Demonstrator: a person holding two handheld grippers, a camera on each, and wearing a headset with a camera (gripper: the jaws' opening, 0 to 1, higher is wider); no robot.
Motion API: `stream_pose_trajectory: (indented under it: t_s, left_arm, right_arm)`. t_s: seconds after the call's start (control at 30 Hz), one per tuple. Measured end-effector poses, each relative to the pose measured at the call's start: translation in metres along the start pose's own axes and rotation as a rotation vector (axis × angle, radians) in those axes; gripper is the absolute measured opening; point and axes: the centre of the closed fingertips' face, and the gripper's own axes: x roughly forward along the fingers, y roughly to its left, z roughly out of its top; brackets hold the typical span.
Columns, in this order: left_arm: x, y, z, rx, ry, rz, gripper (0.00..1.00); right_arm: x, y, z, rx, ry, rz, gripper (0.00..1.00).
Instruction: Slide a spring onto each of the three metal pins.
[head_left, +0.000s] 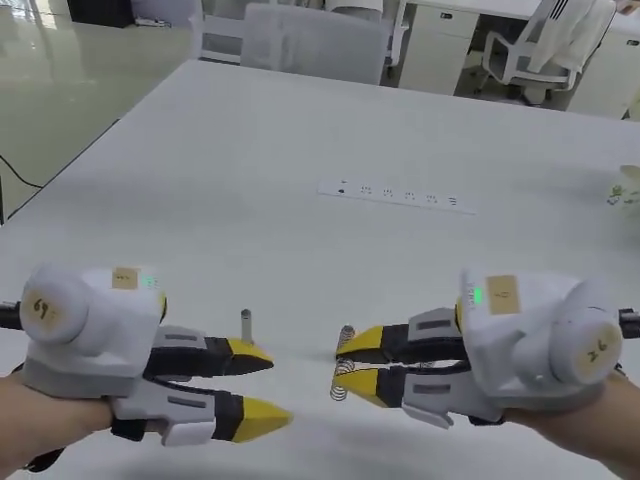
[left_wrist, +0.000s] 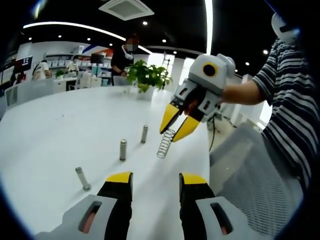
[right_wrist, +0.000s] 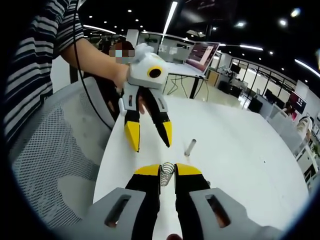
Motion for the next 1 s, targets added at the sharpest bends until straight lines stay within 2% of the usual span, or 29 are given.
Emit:
stream_pose_trajectory:
  t_s: [0.17,0.3,0.63,0.77,0.87,0.97,1.0]
  left_arm:
    - [-0.010,0.003,-0.007,-0.011,0.016,0.022,0.38]
    - [-0.018,0.009,-0.011,-0.028,0.010,0.049,0.44]
    - [-0.039,0.028,-0.020,-0.053,-0.004,0.157,0.71]
    - [-0.046,0.031,-0.021,-0.049,-0.018,0.181,0.79]
    - [-0.048,0.033,-0.024,-0.040,-0.009,0.196,0.87]
    - [-0.050,0.034,-0.025,-0.046,-0.018,0.205,0.98]
    - [-0.051,0.034,-0.025,-0.045,-0.016,0.203,0.98]
  right_arm:
    - [0.000,-0.003,-0.004,0.003,0.009,-0.014,0.07]
    - [0.001,-0.002,-0.006,0.000,0.013,-0.015,0.07]
    - [0.003,-0.004,-0.008,-0.008,0.022,-0.030,0.07]
    - [0.004,-0.006,-0.008,-0.003,0.019,-0.040,0.07]
    - [0.007,-0.007,-0.007,0.000,0.016,-0.047,0.07]
    - [0.010,-0.006,-0.007,0.004,0.017,-0.045,0.07]
    - [0.011,-0.006,-0.007,0.004,0.016,-0.044,0.07]
